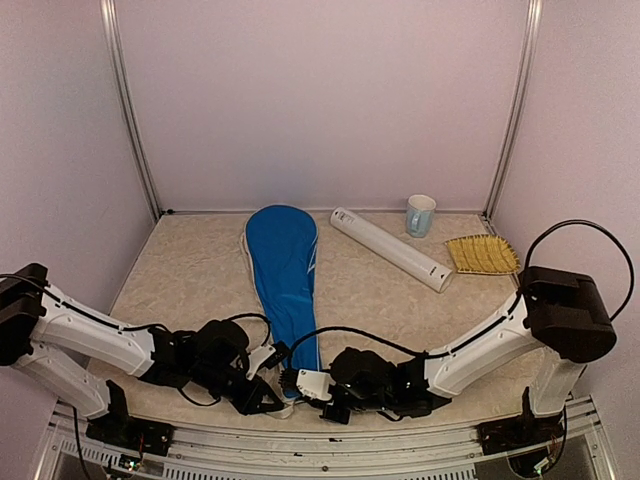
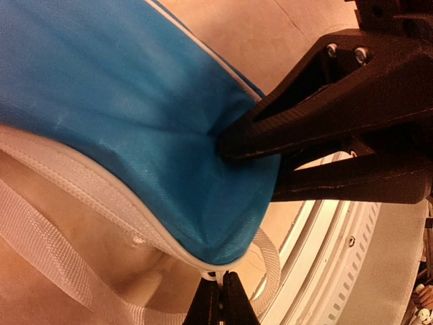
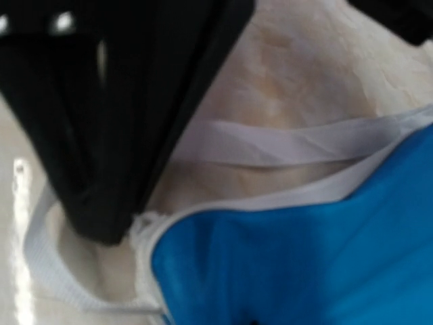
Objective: Pack up the badminton gear
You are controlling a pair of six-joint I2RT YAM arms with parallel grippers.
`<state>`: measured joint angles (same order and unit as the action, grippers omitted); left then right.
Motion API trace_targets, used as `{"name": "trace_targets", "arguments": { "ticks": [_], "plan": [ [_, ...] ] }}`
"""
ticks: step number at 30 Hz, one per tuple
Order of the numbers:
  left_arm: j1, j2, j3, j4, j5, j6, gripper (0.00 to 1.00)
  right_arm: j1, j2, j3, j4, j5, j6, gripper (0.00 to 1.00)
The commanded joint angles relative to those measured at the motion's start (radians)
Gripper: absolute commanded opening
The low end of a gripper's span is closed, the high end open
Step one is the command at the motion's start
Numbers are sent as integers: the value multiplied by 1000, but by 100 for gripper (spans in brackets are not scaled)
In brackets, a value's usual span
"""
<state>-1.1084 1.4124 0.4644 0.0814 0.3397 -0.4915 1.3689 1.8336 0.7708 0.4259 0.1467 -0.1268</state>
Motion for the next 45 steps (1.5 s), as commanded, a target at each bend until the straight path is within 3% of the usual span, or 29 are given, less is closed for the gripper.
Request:
{"name": "trace_targets", "arguments": {
  "ticks": [1,10,16,19,22,24,28,31,37,45],
  "plan": [
    [-57,-66,-40,121,135,-112,0,-12,63,-9,-98,96,83,16],
    [-73,9,-32,347,135,-177,0,27,99,39,-105,133,124,11],
    [-79,-40,-46,327,43,-171,2,35,35,-27,-125,153,173,13],
    [-47,-144,-38,220,-53,-135,21,36,-35,-77,-156,163,201,16],
    [55,-235,-25,122,-111,-127,44,36,-87,-103,-205,153,214,25],
    [145,-287,-20,75,-145,-131,57,35,-121,-103,-237,134,218,36],
    [285,-345,6,5,-308,-157,73,34,-191,-75,-272,101,231,56],
    [330,-290,55,-52,-430,-174,74,2,-224,-38,-301,97,241,63],
    [356,-32,219,-190,-650,-189,67,-115,-253,15,-314,52,273,66],
    [390,296,433,-231,-693,-136,57,-275,-232,91,-314,24,318,65]
  ]
}}
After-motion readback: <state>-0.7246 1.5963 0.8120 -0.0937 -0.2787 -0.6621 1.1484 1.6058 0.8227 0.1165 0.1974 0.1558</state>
